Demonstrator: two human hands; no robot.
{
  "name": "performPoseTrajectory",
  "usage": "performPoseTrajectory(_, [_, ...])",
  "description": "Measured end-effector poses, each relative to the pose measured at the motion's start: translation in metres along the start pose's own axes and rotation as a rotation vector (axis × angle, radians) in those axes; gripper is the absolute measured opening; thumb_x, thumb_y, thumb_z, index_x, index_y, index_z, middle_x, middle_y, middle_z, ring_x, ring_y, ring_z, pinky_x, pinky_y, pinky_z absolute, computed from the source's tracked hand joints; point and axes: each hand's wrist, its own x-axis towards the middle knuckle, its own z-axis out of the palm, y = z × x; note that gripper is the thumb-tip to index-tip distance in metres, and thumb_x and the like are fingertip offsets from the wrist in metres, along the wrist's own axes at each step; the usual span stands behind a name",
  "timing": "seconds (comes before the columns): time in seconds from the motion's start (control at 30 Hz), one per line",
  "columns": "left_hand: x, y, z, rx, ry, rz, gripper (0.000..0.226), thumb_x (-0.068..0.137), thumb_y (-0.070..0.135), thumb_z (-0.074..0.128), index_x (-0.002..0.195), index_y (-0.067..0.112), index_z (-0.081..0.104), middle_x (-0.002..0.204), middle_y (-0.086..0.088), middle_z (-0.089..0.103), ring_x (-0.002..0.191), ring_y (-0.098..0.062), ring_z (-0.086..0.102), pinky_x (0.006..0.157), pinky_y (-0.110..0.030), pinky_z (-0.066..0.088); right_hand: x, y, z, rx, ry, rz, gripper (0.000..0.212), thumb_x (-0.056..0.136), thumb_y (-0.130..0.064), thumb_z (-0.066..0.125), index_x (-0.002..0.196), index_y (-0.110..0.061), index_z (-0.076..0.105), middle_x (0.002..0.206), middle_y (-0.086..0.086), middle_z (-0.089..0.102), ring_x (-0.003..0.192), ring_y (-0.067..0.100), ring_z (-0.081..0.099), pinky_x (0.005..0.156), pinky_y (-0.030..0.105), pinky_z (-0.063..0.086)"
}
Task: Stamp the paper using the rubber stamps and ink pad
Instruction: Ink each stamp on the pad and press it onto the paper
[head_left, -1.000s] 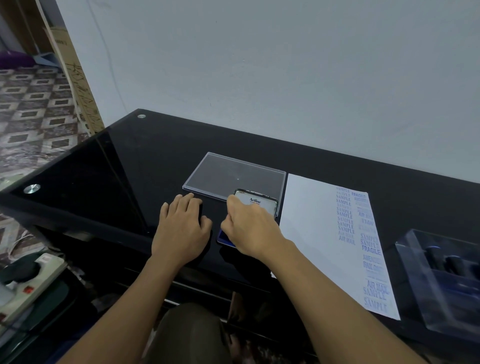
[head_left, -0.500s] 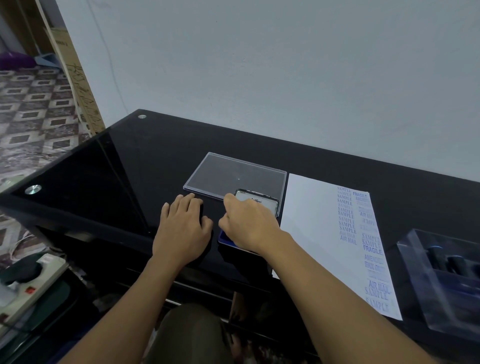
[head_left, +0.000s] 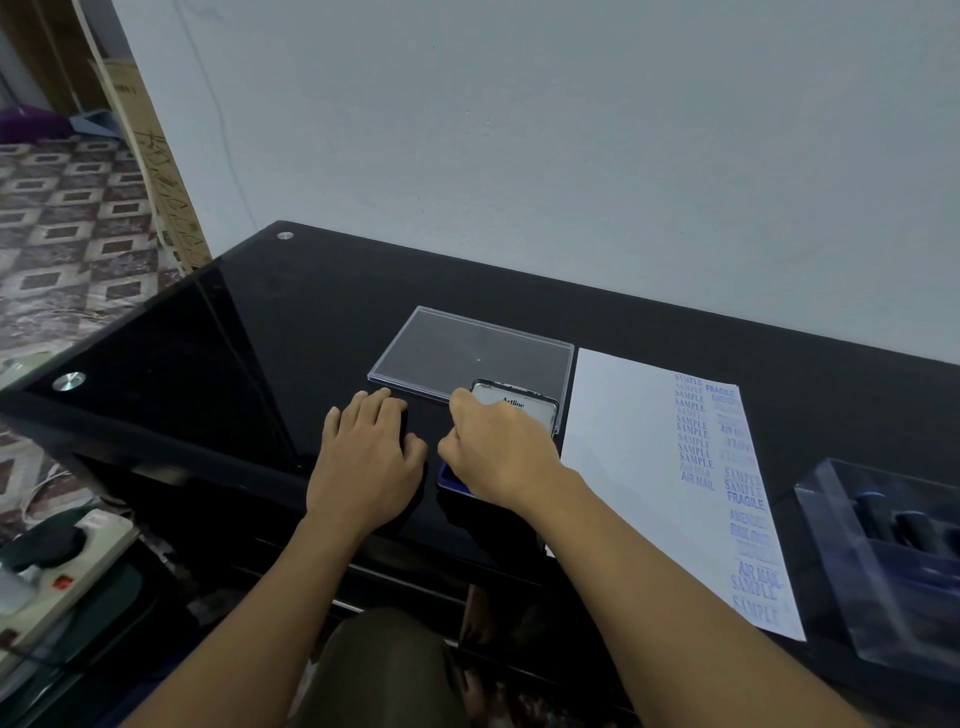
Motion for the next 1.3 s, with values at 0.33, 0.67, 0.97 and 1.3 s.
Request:
performPoseTrajectory(0.33, [0.0008,0.0005,0.0009,0.008,0.008,0.003,0.041,0.094,0.027,0.047,0.132,0.012,0.052,0.150,-0.007,0.042,0.144,-0.027,0.029,0.117,-0.051,0.020,-0.0068,0.0019,0.0034,0.057,0.021,0.026,0.012,0.097,-0.024,0.045,0.092,-0.016,0.038,0.066,0.004,0.046,0.068,0.028,0.054,0.056,0.035,0.039])
performPoseTrajectory(0.67, [0.0003,0.0006,0.0008,0.009,0.007,0.005,0.041,0.094,0.026,0.048,0.132,0.011,0.052,0.150,-0.008,0.042,0.144,-0.028,0.029,0.117,-0.052,0.021,-0.0054,0.0026,0.0030,0.063,0.023,0.014,0.011,0.097,-0.024,0.045,0.093,-0.015,0.040,0.066,0.004,0.047,0.068,0.028,0.053,0.052,0.034,0.035])
performPoseTrajectory(0.97, [0.0012,-0.0014,0.0028,-0.002,-0.020,-0.002,0.044,0.096,0.028,0.045,0.137,0.013,0.048,0.153,-0.006,0.038,0.146,-0.024,0.024,0.119,-0.051,0.016,-0.0021,-0.0009,-0.0004,0.046,-0.014,0.030,0.011,0.097,-0.024,0.046,0.094,-0.015,0.041,0.068,0.003,0.046,0.068,0.028,0.053,0.057,0.036,0.041])
performPoseTrajectory(1.3, [0.0025,-0.0017,0.0001,-0.050,-0.034,-0.015,0.044,0.097,0.027,0.048,0.138,0.011,0.049,0.152,-0.006,0.039,0.146,-0.023,0.025,0.119,-0.051,0.017,-0.0100,0.0017,0.0002,0.101,0.018,0.047,0.012,0.096,-0.025,0.046,0.096,-0.013,0.044,0.077,0.011,0.059,0.072,0.030,0.056,0.057,0.036,0.042])
